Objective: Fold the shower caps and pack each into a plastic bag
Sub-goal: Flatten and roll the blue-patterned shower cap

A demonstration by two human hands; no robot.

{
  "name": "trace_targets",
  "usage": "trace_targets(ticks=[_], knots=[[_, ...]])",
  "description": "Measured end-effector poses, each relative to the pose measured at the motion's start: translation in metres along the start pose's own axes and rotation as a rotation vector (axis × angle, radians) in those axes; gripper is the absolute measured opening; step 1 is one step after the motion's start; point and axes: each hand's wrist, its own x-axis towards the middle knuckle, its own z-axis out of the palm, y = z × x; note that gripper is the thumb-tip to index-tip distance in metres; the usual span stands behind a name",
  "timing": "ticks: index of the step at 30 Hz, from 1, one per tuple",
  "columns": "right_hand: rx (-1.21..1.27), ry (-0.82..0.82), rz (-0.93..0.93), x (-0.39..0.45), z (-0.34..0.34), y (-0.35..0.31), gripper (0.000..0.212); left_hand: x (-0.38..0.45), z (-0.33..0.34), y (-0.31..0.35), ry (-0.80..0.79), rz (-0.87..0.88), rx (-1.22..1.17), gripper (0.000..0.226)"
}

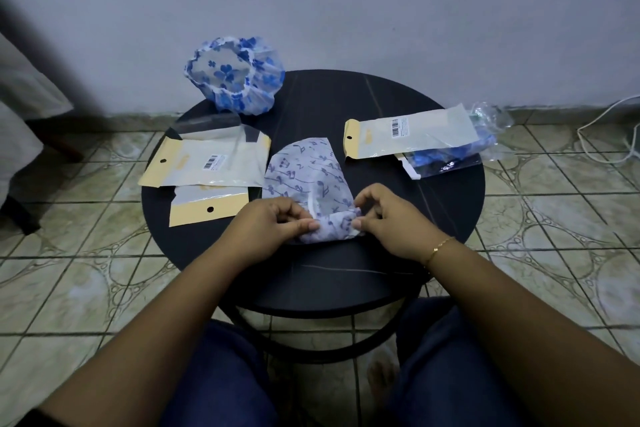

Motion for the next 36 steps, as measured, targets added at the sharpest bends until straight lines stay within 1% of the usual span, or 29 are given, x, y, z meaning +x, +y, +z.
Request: trace_targets(ticks=[2,4,6,8,9,11,12,13,14,16,17,19,21,23,25,27,29,31,33,36], knots=[[-0.005,-0.001,0.004,0.001,0.001,-0.001,0.015,0.004,-0.001,0.0,0.017,-0.014,0.067,0.015],[-0.004,0.014,-0.001,0.001,0.002,0.0,0.012,0.007,-0.001,0.0,0.049,0.001,0.205,0.014],[-0.02,0.031,-0.011,0.0,0.004,0.001,0.01,0.009,0.001,-0.001,0.072,0.066,0.378,0.014],[-0.117,0.053,-0.033,-0.002,0.005,0.001,0.007,0.008,0.004,-0.006,0.115,0.195,0.518,0.02],[-0.189,0.066,-0.049,-0.003,0.006,0.001,0.011,0.006,0.005,-0.008,0.154,0.285,0.559,0.022],[-0.293,0.088,-0.084,-0.004,0.008,0.002,0.018,0.003,0.007,-0.014,0.206,0.516,0.661,0.026],[-0.328,0.097,-0.106,-0.005,0.009,0.002,0.021,0.001,0.007,-0.018,0.209,0.622,0.712,0.029],[-0.356,0.107,-0.132,-0.006,0.01,0.003,0.024,-0.001,0.006,-0.023,0.191,0.69,0.737,0.034],[-0.378,0.12,-0.156,-0.008,0.01,0.004,0.026,-0.002,0.004,-0.026,0.151,0.711,0.736,0.04],[-0.428,0.128,-0.191,-0.012,0.01,0.006,0.03,-0.004,-0.002,-0.03,0.065,0.678,0.713,0.052],[-0.465,0.116,-0.203,-0.014,0.009,0.007,0.034,-0.004,-0.005,-0.031,0.047,0.655,0.706,0.055],[-0.536,0.082,-0.233,-0.017,0.008,0.008,0.045,-0.004,-0.007,-0.029,0.052,0.633,0.696,0.051],[-0.577,0.09,-0.286,-0.02,0.009,0.007,0.052,-0.004,-0.007,-0.027,0.073,0.641,0.697,0.046],[-0.586,0.108,-0.339,-0.022,0.011,0.007,0.049,-0.006,-0.006,-0.026,0.098,0.661,0.711,0.043],[-0.568,0.091,-0.35,-0.023,0.012,0.007,0.043,-0.008,-0.006,-0.027,0.137,0.651,0.73,0.041],[-0.473,0.071,-0.301,-0.023,0.011,0.007,0.038,-0.01,-0.005,-0.027,0.171,0.611,0.712,0.041],[-0.274,0.081,-0.22,-0.023,0.01,0.007,0.033,-0.012,-0.003,-0.022,0.187,0.489,0.606,0.038],[-0.105,0.11,-0.182,-0.021,0.008,0.008,0.023,-0.013,0.0,-0.018,0.213,0.315,0.465,0.024],[0.006,0.146,-0.168,-0.018,0.008,0.009,0.014,-0.012,0.002,-0.014,0.229,0.173,0.336,0.007],[0.119,0.204,-0.104,-0.013,0.01,0.007,0.014,-0.009,0.005,-0.011,0.219,0.079,0.268,0.013]])
